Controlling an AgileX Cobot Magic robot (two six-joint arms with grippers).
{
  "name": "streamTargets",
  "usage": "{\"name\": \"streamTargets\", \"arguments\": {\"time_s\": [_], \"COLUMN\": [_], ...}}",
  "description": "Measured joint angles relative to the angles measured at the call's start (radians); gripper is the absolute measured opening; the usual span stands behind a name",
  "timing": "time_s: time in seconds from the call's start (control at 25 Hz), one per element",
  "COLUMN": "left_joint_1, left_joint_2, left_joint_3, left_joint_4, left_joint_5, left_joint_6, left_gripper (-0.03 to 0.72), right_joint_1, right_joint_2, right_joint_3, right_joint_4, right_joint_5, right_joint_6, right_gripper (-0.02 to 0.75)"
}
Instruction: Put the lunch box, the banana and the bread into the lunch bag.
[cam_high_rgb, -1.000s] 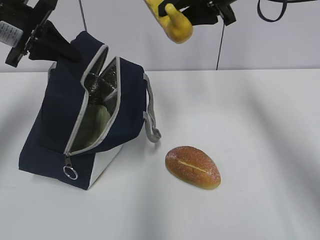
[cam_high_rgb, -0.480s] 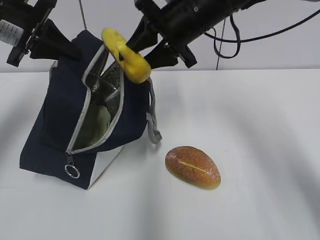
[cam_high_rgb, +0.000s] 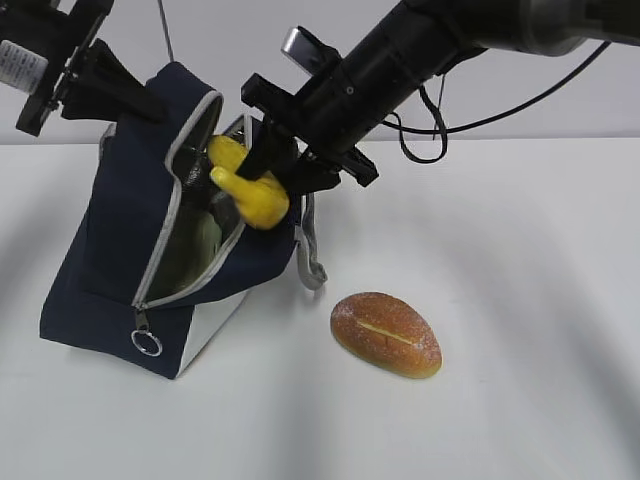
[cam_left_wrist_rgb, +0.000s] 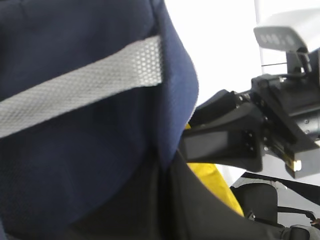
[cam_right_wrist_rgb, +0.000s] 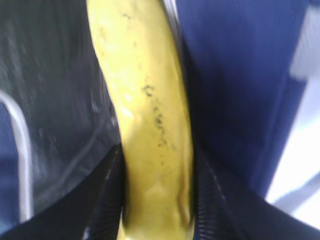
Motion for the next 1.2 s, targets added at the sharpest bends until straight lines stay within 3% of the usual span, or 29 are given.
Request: {"name": "streamTargets", "arguments": {"time_s": [0.48, 0.8, 1.2], "left_joint_1": [0.0, 0.0, 0.0], "left_joint_2": [0.0, 0.0, 0.0], "left_joint_3": [0.0, 0.0, 0.0], "left_joint_4": [-0.004, -0.006, -0.009], "left_joint_5": [0.01, 0.012, 0.012], "left_joint_6": [0.0, 0.0, 0.0], "left_gripper": [-0.001, -0.001, -0.001], "right_joint_1": [0.092, 0.092, 0.092], "right_joint_2": [0.0, 0.002, 0.063], "right_joint_3": [0.0, 0.0, 0.0], "right_joint_4": [0.004, -0.104, -0.014], "right_joint_5": [-0.25, -0.279, -0.3], "right_joint_6": [-0.017, -0.1, -0.152], "right_gripper": [0.292, 0.292, 0.362]}}
